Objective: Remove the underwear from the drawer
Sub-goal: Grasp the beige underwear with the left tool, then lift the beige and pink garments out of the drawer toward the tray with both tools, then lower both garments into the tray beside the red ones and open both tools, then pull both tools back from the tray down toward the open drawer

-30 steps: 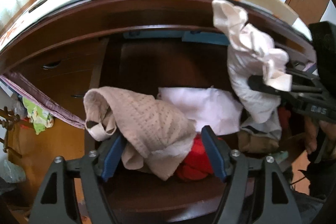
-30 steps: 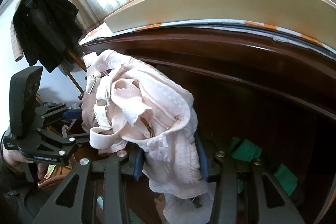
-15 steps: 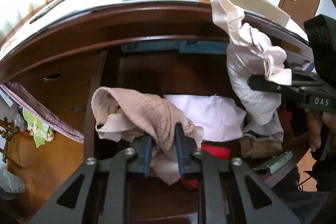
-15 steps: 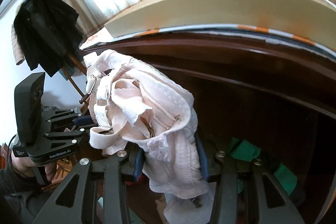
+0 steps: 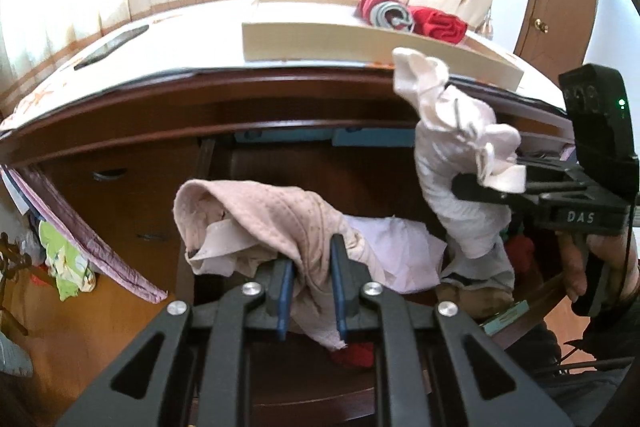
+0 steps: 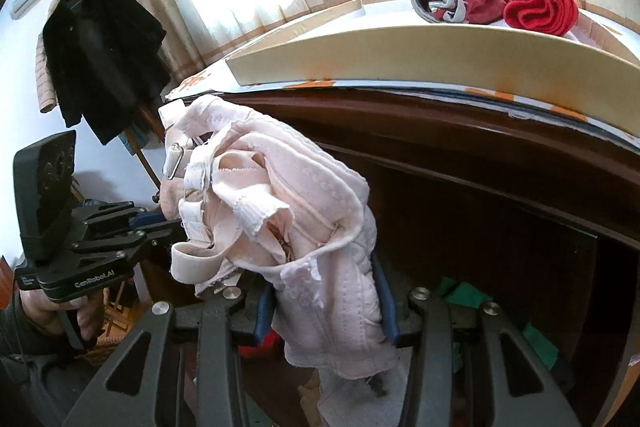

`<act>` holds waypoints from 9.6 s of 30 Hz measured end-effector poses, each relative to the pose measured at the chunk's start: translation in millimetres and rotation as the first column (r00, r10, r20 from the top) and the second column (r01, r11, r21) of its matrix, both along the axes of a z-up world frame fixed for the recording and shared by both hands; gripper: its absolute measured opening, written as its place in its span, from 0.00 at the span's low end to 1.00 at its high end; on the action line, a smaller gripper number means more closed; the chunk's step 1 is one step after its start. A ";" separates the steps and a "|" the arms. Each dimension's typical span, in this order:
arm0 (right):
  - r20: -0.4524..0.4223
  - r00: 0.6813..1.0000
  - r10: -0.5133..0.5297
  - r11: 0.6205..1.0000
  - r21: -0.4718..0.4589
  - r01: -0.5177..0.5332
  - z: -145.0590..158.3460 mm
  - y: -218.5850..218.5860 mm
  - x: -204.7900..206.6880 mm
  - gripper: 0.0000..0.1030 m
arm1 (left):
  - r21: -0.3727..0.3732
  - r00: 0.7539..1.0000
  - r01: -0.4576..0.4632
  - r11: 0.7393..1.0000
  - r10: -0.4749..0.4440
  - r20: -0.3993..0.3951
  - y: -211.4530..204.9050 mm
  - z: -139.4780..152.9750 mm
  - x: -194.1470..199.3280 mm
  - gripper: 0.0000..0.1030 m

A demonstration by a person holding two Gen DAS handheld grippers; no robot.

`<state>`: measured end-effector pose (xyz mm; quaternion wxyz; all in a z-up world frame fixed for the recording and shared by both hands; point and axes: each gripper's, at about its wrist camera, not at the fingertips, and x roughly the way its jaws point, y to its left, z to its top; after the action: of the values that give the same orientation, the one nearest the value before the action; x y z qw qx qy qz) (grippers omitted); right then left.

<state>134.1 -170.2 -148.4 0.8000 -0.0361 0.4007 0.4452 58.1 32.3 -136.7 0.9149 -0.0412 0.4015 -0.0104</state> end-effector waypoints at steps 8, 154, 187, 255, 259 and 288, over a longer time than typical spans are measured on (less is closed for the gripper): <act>0.049 0.999 0.011 1.000 0.014 -0.011 2.0 -7.2 -8.9 0.44 | 0.011 0.998 -0.004 1.000 0.003 0.060 -3.4 8.2 -5.9 0.13; 0.218 0.951 -0.218 0.942 0.301 0.147 128.5 -16.8 6.7 0.45 | 0.308 0.839 0.060 0.950 -0.215 0.500 -10.6 145.8 26.3 0.08; 0.029 0.948 -0.318 0.933 0.185 0.308 138.2 32.9 136.9 0.45 | 0.371 0.882 0.244 0.896 -0.364 0.300 -6.9 145.0 169.1 0.08; -0.016 0.961 -0.275 0.961 0.019 0.276 118.0 17.0 87.5 0.82 | 0.076 0.930 0.201 0.977 -0.214 0.300 2.6 115.7 113.0 0.73; -0.011 0.969 -0.248 0.968 0.022 0.248 121.3 10.8 65.1 0.82 | 0.068 0.926 0.209 0.976 -0.220 0.306 -2.1 113.3 91.3 0.75; 0.019 0.958 -0.286 0.950 -0.121 0.286 41.5 -63.5 -19.7 0.84 | 0.012 0.973 0.153 0.988 -0.153 0.174 -15.8 46.7 37.2 0.79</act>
<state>114.4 -233.8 -107.0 0.8526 -0.0269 0.4277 0.2991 95.2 16.5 -90.0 0.9429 -0.0096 0.3221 -0.0847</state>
